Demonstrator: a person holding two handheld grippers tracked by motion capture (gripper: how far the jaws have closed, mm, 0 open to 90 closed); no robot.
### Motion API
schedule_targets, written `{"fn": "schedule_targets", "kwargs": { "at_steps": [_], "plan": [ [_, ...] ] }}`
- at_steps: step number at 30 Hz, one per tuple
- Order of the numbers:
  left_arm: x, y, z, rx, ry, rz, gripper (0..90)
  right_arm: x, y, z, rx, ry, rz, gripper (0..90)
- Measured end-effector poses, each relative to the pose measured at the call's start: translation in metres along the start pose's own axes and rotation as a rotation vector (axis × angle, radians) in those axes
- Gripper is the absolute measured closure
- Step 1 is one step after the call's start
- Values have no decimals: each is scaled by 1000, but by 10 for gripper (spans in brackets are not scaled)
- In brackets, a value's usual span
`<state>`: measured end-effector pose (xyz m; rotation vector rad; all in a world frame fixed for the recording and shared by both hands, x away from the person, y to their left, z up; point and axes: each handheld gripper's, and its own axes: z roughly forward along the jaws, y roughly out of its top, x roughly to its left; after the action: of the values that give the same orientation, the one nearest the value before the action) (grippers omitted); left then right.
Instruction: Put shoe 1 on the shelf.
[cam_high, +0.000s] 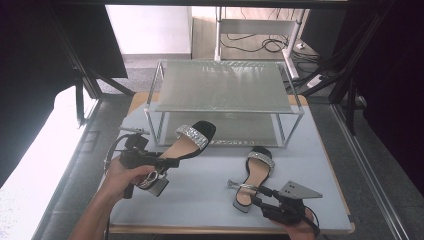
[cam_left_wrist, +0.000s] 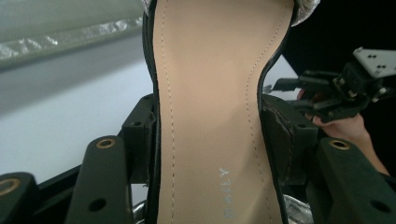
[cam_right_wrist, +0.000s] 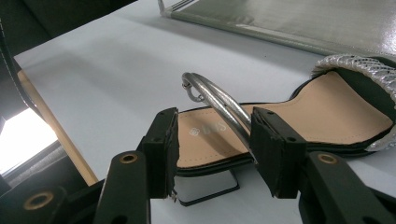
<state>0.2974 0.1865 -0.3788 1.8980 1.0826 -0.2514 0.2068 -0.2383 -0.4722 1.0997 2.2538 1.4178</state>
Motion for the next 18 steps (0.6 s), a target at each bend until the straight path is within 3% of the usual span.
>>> {"fn": "schedule_targets", "kwargs": {
  "at_steps": [11, 18],
  "plan": [
    [-14, 30, 5, -24, -59, 6, 438, -2, 0, 0, -9, -3, 5, 516],
    [-25, 48, 9, -27, -68, 24, 438, -3, 0, -1, -9, -1, 4, 515]
  ]
}}
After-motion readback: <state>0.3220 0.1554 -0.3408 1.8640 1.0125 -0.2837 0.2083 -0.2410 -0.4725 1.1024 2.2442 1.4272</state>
